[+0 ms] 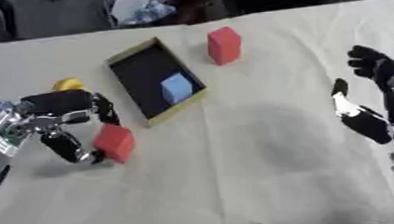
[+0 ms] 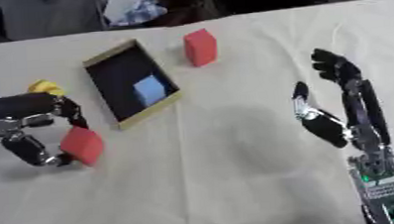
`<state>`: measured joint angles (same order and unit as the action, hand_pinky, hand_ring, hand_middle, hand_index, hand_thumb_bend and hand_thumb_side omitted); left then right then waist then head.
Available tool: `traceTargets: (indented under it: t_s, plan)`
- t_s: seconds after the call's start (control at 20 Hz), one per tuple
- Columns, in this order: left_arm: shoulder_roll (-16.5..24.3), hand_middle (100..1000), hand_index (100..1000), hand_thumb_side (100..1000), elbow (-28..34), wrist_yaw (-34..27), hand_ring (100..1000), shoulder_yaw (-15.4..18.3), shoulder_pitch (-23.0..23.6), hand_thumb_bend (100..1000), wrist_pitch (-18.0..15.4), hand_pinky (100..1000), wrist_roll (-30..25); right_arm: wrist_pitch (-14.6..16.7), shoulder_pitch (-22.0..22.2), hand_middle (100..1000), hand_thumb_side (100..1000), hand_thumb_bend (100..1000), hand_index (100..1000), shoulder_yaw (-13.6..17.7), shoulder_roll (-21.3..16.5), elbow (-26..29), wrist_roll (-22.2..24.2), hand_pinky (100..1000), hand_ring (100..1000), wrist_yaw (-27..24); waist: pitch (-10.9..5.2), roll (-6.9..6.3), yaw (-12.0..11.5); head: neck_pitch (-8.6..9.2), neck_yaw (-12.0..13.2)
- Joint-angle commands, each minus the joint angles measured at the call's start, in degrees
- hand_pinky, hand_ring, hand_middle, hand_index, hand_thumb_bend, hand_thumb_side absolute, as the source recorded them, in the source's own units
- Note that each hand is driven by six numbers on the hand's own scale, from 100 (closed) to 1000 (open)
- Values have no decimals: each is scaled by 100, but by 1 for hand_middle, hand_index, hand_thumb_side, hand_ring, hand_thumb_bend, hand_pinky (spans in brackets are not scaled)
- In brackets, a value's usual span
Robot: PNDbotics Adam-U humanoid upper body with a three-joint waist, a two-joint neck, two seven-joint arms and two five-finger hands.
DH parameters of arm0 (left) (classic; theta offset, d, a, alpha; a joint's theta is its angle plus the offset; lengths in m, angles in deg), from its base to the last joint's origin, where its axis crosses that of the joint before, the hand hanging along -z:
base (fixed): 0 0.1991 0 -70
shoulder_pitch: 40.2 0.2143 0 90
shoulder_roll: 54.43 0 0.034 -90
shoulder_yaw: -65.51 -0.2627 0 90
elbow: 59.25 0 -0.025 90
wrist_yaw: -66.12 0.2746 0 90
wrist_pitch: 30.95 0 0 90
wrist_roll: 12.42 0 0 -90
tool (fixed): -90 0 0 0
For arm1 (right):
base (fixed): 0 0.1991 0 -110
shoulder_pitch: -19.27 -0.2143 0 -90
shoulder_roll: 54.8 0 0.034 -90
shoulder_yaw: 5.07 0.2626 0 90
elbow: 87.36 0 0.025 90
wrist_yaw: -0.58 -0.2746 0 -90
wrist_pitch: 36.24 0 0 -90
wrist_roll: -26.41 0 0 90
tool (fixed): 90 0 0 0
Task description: Pick up objects on the table and place them in the box.
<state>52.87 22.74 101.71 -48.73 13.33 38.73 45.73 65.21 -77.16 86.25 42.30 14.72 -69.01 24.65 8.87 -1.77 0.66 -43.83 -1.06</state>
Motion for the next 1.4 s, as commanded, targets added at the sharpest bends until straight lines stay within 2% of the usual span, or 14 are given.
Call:
traceTargets:
  t_s: [0.05, 0.4, 0.7, 1.0, 1.4]
  plan:
    - [142, 585, 699, 131, -27, 67, 661, 165, -273, 417, 65, 732, 124, 3, -21, 812, 183, 100, 897, -15, -86, 50, -3, 824, 826, -53, -166, -36, 8, -29, 6]
    - [-456, 605, 718, 152, -1147, 499, 666, 319, -868, 440, 75, 733, 286, 14, -13, 812, 184, 100, 897, -39, -70, 41, 16, 824, 826, -74, -166, -15, 59, -29, 38]
    - [-924, 612, 725, 160, -1951, 999, 666, 559, -1246, 448, 44, 733, 682, 24, -20, 812, 187, 100, 898, -68, -48, 37, 40, 824, 826, -93, -156, -1, 138, -29, 63]
    - [-1182, 617, 735, 184, -2251, 1311, 667, 683, -1441, 470, 52, 734, 1136, 34, -29, 812, 188, 100, 898, -88, -38, 33, 59, 824, 826, -106, -143, 0, 235, -29, 121]
    - [-1447, 626, 756, 243, -2303, 1435, 672, 629, -1531, 524, 15, 737, 1160, 41, -46, 812, 194, 100, 898, -105, -32, 30, 71, 824, 825, -127, -134, 5, 311, -29, 149]
